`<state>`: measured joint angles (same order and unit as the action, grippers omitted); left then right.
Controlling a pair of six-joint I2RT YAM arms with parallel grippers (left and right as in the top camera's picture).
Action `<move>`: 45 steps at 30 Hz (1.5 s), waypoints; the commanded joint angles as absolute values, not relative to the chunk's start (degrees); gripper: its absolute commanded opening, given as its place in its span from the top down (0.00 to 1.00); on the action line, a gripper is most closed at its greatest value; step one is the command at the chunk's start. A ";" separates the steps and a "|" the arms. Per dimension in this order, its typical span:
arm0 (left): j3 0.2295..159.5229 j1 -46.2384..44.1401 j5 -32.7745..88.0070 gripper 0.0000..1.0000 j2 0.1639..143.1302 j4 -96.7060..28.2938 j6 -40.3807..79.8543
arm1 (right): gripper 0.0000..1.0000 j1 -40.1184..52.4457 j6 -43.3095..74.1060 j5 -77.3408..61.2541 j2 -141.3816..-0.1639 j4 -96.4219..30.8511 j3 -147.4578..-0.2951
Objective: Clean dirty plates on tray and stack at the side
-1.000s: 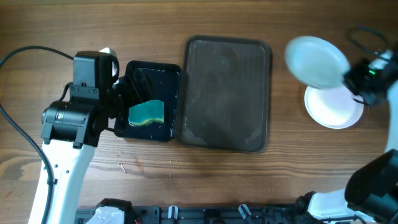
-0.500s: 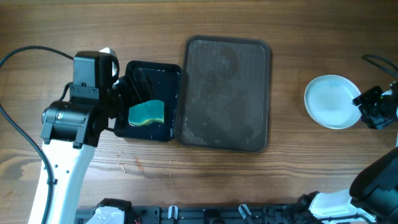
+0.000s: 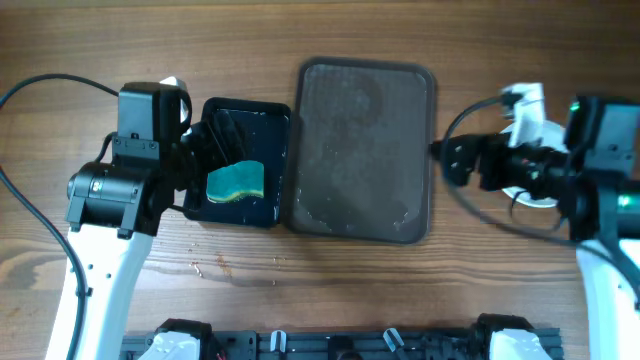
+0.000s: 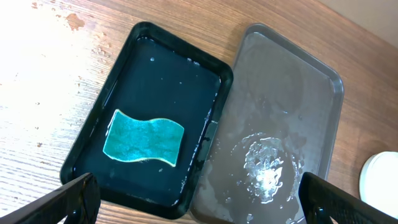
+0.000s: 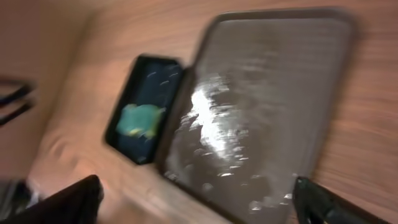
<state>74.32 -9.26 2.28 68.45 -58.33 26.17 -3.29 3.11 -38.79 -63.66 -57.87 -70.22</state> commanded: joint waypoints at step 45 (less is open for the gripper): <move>75.11 -9.15 2.72 0.00 67.81 -58.17 25.69 | 0.00 4.86 12.23 -4.93 -0.32 -9.15 -5.39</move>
<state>74.32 -9.26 2.28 68.40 -58.30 26.17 4.64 10.92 -5.89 -2.70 -12.38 -9.41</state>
